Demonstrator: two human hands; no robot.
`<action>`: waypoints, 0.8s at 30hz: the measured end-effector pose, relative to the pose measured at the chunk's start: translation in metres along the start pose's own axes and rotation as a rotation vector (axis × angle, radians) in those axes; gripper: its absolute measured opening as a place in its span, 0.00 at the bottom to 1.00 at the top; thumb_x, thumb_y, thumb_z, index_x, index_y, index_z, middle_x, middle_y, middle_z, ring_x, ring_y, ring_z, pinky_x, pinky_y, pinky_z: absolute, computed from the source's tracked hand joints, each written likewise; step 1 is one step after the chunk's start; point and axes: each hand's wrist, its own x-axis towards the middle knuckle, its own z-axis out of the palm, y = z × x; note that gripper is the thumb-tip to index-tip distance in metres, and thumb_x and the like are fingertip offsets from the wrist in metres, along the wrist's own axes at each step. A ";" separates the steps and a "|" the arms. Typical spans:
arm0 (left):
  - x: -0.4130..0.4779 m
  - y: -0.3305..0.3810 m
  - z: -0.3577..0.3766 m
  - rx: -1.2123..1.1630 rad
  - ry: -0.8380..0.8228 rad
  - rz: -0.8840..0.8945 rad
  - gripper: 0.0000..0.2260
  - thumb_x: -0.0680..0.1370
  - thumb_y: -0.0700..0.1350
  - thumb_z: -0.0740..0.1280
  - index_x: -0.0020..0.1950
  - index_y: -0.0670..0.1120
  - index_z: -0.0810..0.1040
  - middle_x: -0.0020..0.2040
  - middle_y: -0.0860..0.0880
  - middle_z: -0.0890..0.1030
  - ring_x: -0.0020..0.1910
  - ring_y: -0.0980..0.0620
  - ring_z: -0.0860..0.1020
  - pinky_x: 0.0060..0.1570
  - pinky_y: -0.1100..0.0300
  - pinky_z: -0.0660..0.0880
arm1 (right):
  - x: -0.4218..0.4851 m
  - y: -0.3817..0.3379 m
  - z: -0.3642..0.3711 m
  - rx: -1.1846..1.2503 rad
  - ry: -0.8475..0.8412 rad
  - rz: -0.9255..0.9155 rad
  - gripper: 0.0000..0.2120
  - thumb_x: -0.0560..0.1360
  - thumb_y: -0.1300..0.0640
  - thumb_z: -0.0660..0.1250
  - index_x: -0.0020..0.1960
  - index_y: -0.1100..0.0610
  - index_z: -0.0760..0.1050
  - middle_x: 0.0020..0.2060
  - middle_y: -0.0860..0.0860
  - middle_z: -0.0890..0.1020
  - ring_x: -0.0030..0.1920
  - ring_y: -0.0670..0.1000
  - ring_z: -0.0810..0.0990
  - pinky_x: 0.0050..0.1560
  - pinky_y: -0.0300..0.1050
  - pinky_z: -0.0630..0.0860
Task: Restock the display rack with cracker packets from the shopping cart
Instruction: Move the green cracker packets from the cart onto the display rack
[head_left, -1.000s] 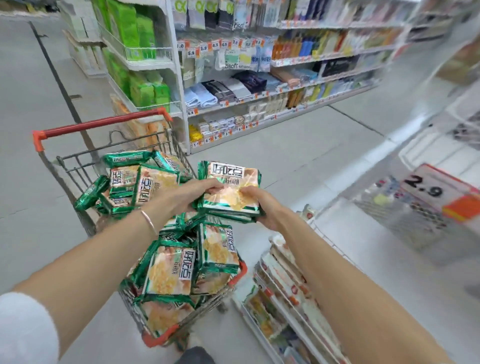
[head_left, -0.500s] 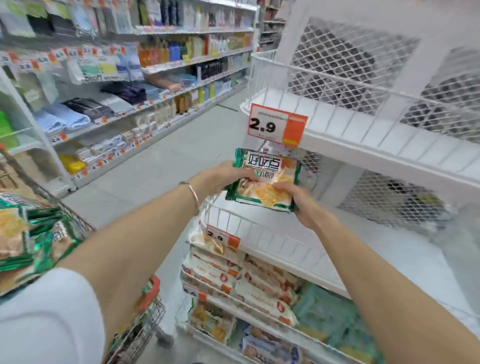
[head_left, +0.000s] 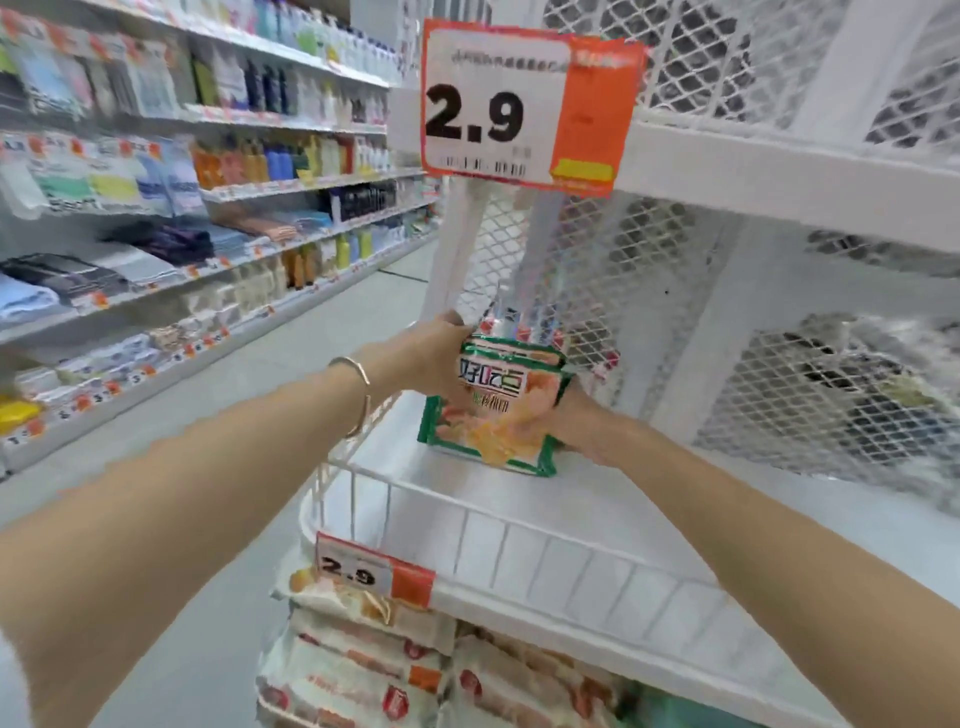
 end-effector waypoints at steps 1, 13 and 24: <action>0.004 -0.003 0.001 0.041 -0.027 0.016 0.45 0.64 0.58 0.81 0.75 0.46 0.67 0.67 0.47 0.70 0.61 0.45 0.75 0.64 0.51 0.75 | 0.003 0.001 0.001 -0.014 -0.004 -0.017 0.39 0.57 0.64 0.84 0.66 0.55 0.76 0.60 0.50 0.83 0.61 0.51 0.80 0.60 0.54 0.79; 0.019 -0.046 0.005 0.289 0.070 0.126 0.53 0.66 0.64 0.77 0.82 0.52 0.52 0.82 0.49 0.57 0.79 0.47 0.58 0.78 0.47 0.52 | 0.026 0.007 0.034 -0.336 0.382 -0.308 0.54 0.66 0.47 0.80 0.81 0.51 0.50 0.77 0.54 0.61 0.76 0.53 0.60 0.76 0.51 0.57; 0.015 -0.041 0.000 0.280 0.007 0.062 0.56 0.69 0.66 0.74 0.83 0.51 0.41 0.83 0.48 0.46 0.82 0.47 0.49 0.79 0.46 0.52 | 0.022 0.000 0.003 -1.160 0.139 -0.604 0.42 0.75 0.39 0.68 0.81 0.47 0.50 0.81 0.51 0.47 0.80 0.52 0.40 0.78 0.56 0.45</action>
